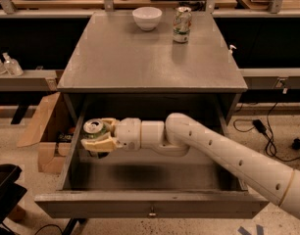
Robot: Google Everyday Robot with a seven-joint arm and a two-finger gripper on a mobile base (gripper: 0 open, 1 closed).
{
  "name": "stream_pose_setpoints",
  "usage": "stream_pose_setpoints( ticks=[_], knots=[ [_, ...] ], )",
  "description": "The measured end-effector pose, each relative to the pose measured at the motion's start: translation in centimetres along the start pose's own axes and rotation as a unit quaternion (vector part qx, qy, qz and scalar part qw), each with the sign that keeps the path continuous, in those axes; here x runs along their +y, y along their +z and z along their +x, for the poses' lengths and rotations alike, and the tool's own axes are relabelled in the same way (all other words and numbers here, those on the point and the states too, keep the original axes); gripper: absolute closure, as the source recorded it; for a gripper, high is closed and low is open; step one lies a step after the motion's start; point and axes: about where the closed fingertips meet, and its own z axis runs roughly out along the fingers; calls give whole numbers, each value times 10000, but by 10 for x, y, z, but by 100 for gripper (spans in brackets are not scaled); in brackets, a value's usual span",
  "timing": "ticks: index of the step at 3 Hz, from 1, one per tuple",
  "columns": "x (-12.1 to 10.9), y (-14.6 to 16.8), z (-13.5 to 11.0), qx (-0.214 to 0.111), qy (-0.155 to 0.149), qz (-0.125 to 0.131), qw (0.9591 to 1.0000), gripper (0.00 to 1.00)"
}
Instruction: Place green can into top drawer
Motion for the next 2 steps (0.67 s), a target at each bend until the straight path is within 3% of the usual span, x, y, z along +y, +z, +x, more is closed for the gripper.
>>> stream_pose_setpoints(
  ticks=[1,2],
  knots=[
    [-11,-2,38,-16,-154,-87,9998,100],
    [-9,0,39,-29,-152,-112,9998,74]
  ],
)
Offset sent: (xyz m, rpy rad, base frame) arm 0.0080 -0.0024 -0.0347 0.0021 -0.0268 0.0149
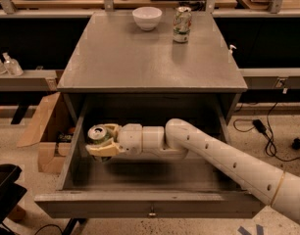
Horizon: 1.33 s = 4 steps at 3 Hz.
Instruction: Place green can into top drawer
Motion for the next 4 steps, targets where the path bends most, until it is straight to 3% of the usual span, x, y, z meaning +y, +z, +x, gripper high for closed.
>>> stream_pose_setpoints(
  ticks=[3,4],
  knots=[
    [4,6,-2,-12,-6,-67,10000,0],
    [4,6,-2,-12,-6,-68,10000,0]
  ],
)
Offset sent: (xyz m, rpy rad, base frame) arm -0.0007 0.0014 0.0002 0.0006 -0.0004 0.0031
